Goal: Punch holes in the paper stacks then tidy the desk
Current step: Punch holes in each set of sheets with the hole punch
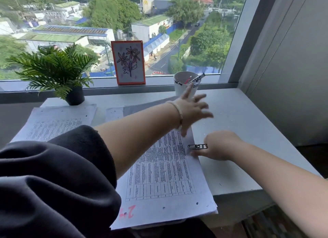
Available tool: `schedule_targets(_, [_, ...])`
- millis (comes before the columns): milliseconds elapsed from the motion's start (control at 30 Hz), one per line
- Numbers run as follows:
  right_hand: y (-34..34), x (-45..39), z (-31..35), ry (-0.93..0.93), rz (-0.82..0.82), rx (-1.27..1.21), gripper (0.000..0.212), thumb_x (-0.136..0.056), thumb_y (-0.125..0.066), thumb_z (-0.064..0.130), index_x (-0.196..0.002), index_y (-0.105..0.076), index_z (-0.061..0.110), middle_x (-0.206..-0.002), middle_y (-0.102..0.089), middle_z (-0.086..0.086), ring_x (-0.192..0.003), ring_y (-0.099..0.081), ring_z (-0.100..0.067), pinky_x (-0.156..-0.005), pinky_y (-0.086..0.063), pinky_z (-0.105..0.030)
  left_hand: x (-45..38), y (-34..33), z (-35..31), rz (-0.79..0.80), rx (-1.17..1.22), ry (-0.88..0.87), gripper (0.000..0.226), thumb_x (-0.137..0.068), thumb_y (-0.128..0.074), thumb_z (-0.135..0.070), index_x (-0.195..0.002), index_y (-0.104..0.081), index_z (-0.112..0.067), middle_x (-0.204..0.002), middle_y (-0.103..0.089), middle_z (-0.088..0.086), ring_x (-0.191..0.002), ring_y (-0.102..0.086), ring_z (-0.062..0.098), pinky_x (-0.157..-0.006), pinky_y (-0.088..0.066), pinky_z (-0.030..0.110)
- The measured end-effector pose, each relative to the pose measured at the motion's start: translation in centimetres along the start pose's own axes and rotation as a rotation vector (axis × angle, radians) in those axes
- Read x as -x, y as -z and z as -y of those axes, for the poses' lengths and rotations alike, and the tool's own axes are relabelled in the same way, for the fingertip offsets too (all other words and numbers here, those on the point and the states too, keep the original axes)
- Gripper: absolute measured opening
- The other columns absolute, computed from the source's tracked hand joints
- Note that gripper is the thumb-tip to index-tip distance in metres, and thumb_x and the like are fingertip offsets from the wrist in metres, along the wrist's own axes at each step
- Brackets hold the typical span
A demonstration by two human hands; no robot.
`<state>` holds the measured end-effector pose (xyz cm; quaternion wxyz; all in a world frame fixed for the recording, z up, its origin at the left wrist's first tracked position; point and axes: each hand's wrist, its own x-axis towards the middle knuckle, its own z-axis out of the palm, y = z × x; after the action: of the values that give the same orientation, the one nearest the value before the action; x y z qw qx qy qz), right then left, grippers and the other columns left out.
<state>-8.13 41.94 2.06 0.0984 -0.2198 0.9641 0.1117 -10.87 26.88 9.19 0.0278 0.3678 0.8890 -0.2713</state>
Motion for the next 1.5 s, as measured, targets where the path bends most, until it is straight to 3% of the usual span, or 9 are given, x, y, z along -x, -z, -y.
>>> schedule_targets(100, [0.5,0.5,0.0,-0.002,-0.061,0.017,0.072,-0.073,-0.026,0.090,-0.066,-0.047,0.021,-0.096,-0.068,0.000,-0.082,-0.058,-0.023,-0.061,-0.037,-0.030,-1.5,-0.2,-2.6,0.271,-0.039,-0.068,0.042,-0.082,-0.065,-0.044,-0.122,-0.058,-0.032,-0.121,-0.055,-0.002,-0.142,-0.024,0.023,-0.105,0.014,0.070])
schedule_targets(167, [0.6,0.8,0.0,-0.013,-0.084,0.048,0.070,-0.076,-0.025,0.088,-0.074,-0.050,0.023,-0.098,-0.068,0.001,-0.090,-0.062,-0.023,-0.063,-0.038,-0.029,-1.8,-0.4,-2.8,0.401,-0.016,-0.019,0.035,-0.089,-0.057,-0.045,-0.119,-0.059,-0.028,-0.117,-0.057,-0.004,-0.137,-0.032,0.020,-0.108,0.012,0.066])
schedule_targets(267, [0.4,1.0,0.1,-0.021,-0.086,0.072,0.068,-0.077,-0.024,0.087,-0.077,-0.050,0.024,-0.098,-0.067,0.001,-0.092,-0.063,-0.023,-0.064,-0.039,-0.028,-1.2,0.2,-2.8,0.439,0.093,-0.017,0.037,-0.089,-0.060,-0.043,-0.120,-0.059,-0.025,-0.108,-0.056,-0.006,-0.130,-0.042,0.020,-0.112,0.005,0.062])
schedule_targets(367, [0.2,1.1,0.3,-0.011,-0.060,0.061,0.070,-0.076,-0.025,0.087,-0.080,-0.052,0.023,-0.098,-0.066,0.000,-0.091,-0.062,-0.023,-0.066,-0.042,-0.030,-0.3,0.6,-2.9,0.388,0.147,-0.006,0.019,-0.092,-0.056,-0.041,-0.098,-0.063,-0.025,-0.089,-0.057,-0.006,-0.105,-0.051,0.022,-0.114,-0.014,0.054])
schedule_targets(500, [0.6,1.2,0.9,-0.015,-0.029,0.048,0.068,-0.078,-0.028,0.085,-0.082,-0.053,0.021,-0.097,-0.066,0.000,-0.079,-0.053,-0.023,-0.064,-0.041,-0.030,0.3,0.5,-3.1,0.366,0.141,0.032,0.027,-0.096,-0.049,-0.034,-0.074,-0.052,-0.020,-0.068,-0.043,-0.008,-0.092,-0.042,0.022,-0.110,-0.023,0.046])
schedule_targets(833, [1.5,1.6,1.1,-0.059,0.084,0.017,0.065,-0.076,-0.038,0.084,-0.070,-0.050,0.021,-0.068,-0.050,0.006,-0.074,-0.053,-0.022,-0.059,-0.039,-0.029,0.3,0.1,-3.4,0.313,0.098,-0.045,0.015,-0.095,-0.050,-0.036,-0.093,-0.061,-0.025,-0.065,-0.040,-0.012,-0.084,-0.039,0.018,-0.110,-0.016,0.046])
schedule_targets(1200, [1.7,3.6,0.9,-0.029,0.312,-0.040,0.081,-0.067,-0.049,0.086,-0.085,-0.063,0.009,-0.066,-0.052,0.002,-0.061,-0.047,-0.019,-0.053,-0.033,-0.030,0.7,-0.3,0.0,0.257,0.154,0.022,0.023,-0.090,-0.060,-0.042,-0.077,-0.056,-0.023,-0.063,-0.047,-0.010,-0.092,-0.049,0.020,-0.099,-0.022,0.039])
schedule_targets(1367, [1.4,4.2,0.9,-0.011,0.350,-0.079,0.080,-0.065,-0.048,0.089,-0.078,-0.058,0.011,-0.065,-0.050,0.001,-0.059,-0.044,-0.019,-0.054,-0.030,-0.030,0.9,-0.7,1.2,0.232,0.210,0.076,0.021,-0.091,-0.059,-0.041,-0.083,-0.061,-0.021,-0.067,-0.049,-0.008,-0.101,-0.041,0.021,-0.086,-0.021,0.034])
schedule_targets(1500, [1.6,4.4,1.1,-0.006,0.377,-0.106,0.080,-0.066,-0.044,0.089,-0.075,-0.057,0.011,-0.064,-0.049,-0.001,-0.057,-0.042,-0.019,-0.053,-0.028,-0.031,0.8,-1.3,2.1,0.239,0.200,0.116,0.030,-0.088,-0.061,-0.042,-0.068,-0.056,-0.019,-0.062,-0.048,-0.009,-0.095,-0.039,0.022,-0.082,-0.024,0.033])
